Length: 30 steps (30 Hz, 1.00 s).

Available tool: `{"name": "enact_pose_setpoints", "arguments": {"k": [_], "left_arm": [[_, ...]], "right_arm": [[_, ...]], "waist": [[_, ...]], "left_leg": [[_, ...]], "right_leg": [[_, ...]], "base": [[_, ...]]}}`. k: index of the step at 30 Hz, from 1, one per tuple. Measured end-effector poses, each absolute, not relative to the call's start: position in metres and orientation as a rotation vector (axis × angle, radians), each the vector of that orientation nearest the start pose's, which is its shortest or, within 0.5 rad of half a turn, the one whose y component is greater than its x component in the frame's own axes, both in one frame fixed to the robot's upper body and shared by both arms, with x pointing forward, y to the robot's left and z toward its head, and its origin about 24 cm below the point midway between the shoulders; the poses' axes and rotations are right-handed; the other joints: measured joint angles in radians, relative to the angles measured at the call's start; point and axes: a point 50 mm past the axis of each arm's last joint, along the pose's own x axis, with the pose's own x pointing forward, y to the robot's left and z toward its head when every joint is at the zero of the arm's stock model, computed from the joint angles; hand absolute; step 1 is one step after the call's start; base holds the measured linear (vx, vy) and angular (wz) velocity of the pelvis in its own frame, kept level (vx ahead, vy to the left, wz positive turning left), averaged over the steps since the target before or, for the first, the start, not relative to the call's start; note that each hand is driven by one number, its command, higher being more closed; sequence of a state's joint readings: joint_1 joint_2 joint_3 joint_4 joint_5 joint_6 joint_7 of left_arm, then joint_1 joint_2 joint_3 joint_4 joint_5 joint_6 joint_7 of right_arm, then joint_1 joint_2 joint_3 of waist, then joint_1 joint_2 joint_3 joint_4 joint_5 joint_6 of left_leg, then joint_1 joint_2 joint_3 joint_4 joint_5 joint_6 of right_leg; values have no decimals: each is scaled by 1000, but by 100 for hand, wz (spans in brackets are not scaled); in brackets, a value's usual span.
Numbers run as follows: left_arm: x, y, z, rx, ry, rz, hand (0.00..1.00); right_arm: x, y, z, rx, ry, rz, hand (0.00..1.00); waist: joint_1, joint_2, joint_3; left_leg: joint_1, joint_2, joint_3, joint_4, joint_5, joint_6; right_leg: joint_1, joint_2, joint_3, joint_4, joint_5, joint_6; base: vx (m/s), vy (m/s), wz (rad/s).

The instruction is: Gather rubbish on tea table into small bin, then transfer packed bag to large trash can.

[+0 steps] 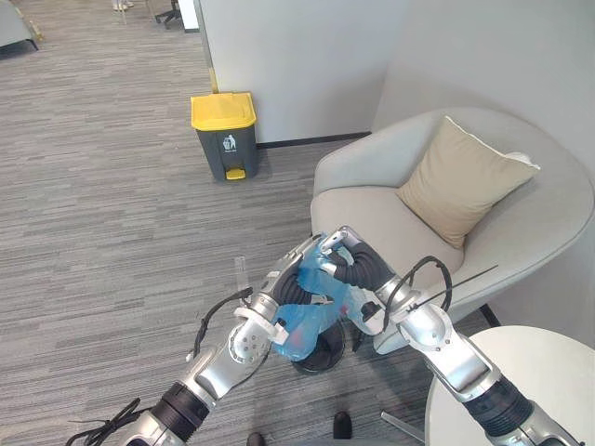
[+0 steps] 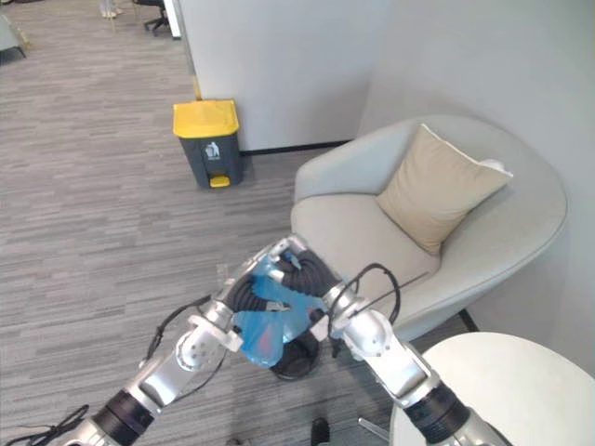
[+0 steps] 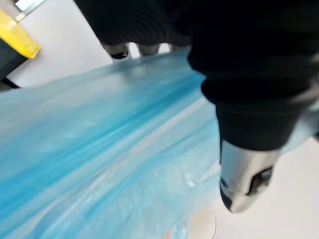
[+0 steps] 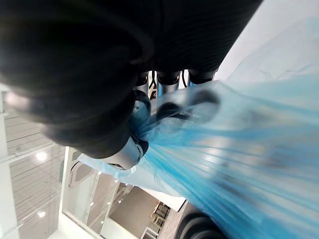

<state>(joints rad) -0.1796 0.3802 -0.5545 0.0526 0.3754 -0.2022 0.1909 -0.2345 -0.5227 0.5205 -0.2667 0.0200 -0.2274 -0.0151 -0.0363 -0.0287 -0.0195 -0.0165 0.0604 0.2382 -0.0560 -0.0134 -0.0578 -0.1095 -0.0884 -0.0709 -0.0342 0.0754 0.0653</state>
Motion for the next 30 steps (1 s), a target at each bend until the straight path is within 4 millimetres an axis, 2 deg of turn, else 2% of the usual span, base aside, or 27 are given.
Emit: {"name": "enact_pose_setpoints", "arguments": {"k": [3, 10, 14, 23, 24, 30], "left_arm": [[250, 82, 55, 719, -379, -470, 0], [253, 73, 32, 684, -266, -476, 0], [250, 63, 18, 645, -191, -481, 0], [249, 72, -7, 640, -54, -406, 0], [249, 72, -8, 639, -48, -396, 100], [252, 78, -7, 625, -37, -320, 100]], "right_arm": [[239, -79, 138, -411, -585, 667, 100], [238, -69, 137, -370, -569, 685, 100], [237, -56, 138, -300, -562, 704, 100], [238, -36, 153, -186, -593, 726, 100], [238, -35, 155, -178, -602, 728, 100], [237, -28, 160, -96, -602, 737, 100]], "waist": [[-4, 2, -8], [-3, 1, -8], [-1, 1, -8], [2, -4, -10], [2, -7, -11], [3, -17, -18]], "left_leg": [[-1, -1, 0, -1, 1, 0], [0, -4, -3, -5, 10, 1], [1, -3, -3, -5, 13, 0], [27, 2, -3, -46, 42, -8], [29, 3, -3, -47, 43, -8], [34, 14, -1, -47, 46, -13]], "right_leg": [[0, -1, 4, -4, 2, 0], [0, 0, 4, -5, 3, -2], [0, 3, 12, -5, 6, -6], [5, 16, 21, -4, 10, -12], [6, 17, 22, -4, 10, -12], [9, 24, 24, -3, 11, -13]], "base": [[0, 0, 0], [0, 0, 0], [0, 0, 0], [-24, -15, -2], [0, 0, 0], [0, 0, 0]]}}
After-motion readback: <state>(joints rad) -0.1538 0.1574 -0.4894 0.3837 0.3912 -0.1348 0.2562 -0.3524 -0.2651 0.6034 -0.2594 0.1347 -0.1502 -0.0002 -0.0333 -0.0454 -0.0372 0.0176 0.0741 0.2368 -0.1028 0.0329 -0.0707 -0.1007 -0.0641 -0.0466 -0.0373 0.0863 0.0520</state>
